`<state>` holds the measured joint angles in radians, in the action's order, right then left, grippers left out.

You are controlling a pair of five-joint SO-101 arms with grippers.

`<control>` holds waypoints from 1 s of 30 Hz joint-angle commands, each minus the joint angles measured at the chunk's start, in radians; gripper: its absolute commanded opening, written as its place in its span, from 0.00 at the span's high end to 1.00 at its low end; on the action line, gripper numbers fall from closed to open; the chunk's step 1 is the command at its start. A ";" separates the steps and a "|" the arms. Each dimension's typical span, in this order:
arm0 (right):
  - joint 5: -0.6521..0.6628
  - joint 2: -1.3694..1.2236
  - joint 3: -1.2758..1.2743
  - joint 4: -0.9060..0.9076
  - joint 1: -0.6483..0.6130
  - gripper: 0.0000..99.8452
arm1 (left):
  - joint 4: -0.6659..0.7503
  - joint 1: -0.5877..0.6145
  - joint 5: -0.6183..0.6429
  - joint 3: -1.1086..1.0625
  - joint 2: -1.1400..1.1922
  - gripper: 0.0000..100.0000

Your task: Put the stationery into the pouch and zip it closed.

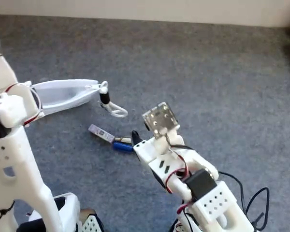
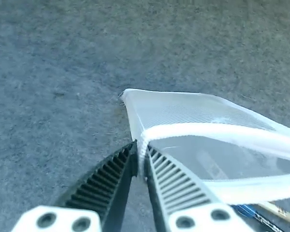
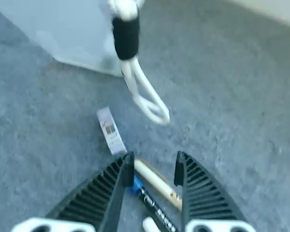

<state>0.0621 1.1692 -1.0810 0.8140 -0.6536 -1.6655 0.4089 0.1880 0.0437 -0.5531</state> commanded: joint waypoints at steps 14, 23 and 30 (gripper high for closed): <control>-0.009 -0.648 0.430 0.058 -0.151 0.87 | 0.014 0.219 -0.012 -0.073 -0.252 0.99; -0.006 -0.997 0.690 0.058 -0.222 0.87 | 0.041 0.387 -0.011 -0.085 -0.259 0.99; -0.005 -1.221 0.886 0.059 -0.226 0.87 | 0.048 0.456 -0.011 -0.082 -0.259 0.99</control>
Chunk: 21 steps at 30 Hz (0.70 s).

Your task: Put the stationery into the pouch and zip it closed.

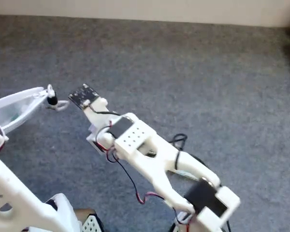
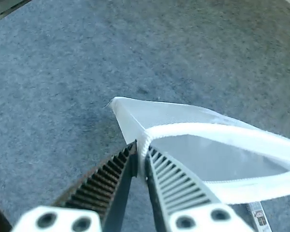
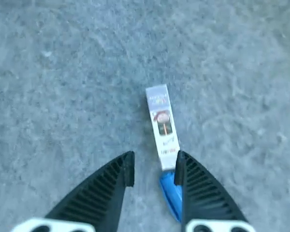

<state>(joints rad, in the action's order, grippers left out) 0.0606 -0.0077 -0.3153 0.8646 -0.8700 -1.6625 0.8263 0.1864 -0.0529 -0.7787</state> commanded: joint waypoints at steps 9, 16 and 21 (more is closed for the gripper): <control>0.051 -0.315 0.334 0.008 -0.005 0.87 | 0.054 0.047 -0.009 0.012 -0.033 0.99; 0.052 -0.424 0.429 0.010 -0.005 0.87 | 0.052 0.042 -0.009 0.012 -0.033 0.99; 0.054 -0.472 0.446 0.010 -0.002 0.87 | 0.051 0.041 -0.009 0.012 -0.033 0.99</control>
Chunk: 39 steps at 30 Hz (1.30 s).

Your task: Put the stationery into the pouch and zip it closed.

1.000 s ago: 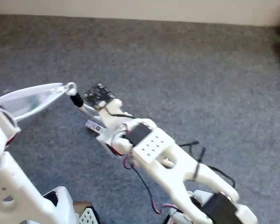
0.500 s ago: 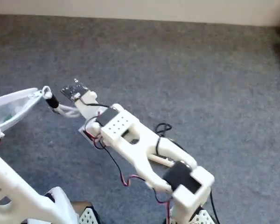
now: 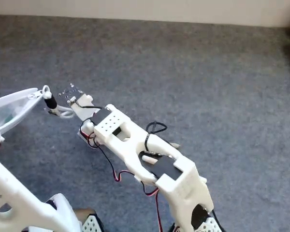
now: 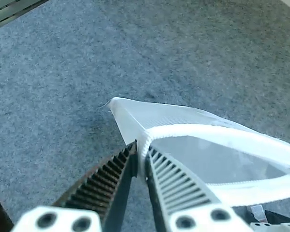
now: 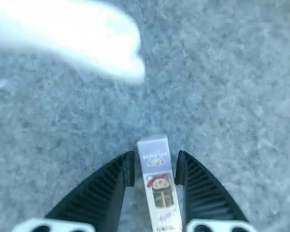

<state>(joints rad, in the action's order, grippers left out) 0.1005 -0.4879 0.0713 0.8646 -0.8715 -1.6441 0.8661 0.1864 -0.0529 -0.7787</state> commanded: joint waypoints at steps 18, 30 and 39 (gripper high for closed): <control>0.061 0.130 0.056 0.130 0.058 1.00 | 0.032 0.001 -0.008 0.012 -0.035 0.99; 0.061 0.300 0.053 0.414 0.166 1.00 | 0.032 -0.047 -0.008 0.013 -0.035 0.99; 0.061 0.450 -0.045 0.509 0.269 1.00 | 0.040 -0.232 0.041 0.025 -0.035 0.99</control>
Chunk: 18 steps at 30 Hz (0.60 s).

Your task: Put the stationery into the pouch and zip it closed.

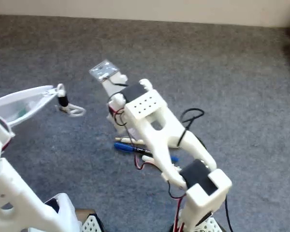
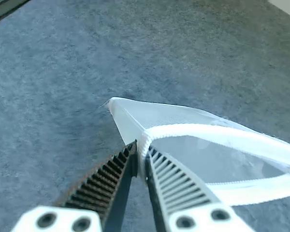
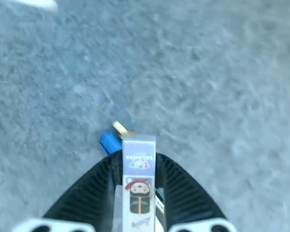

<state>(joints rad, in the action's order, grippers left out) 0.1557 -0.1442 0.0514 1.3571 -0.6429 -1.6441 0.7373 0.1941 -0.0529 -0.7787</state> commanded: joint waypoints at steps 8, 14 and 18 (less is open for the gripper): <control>0.006 0.351 -0.231 0.012 0.130 1.00 | 0.064 -0.364 0.063 0.038 -0.035 0.99; 0.006 0.529 -0.366 -0.002 0.225 1.00 | 0.126 -0.541 0.091 0.031 -0.035 0.99; 0.006 0.625 -0.499 -0.090 0.300 1.00 | 0.152 -0.648 0.104 0.010 -0.024 0.99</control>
<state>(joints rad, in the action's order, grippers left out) 0.1557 0.3836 -0.3951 1.3295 -0.3989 -1.5474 0.1972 0.2800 -0.0529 -0.7787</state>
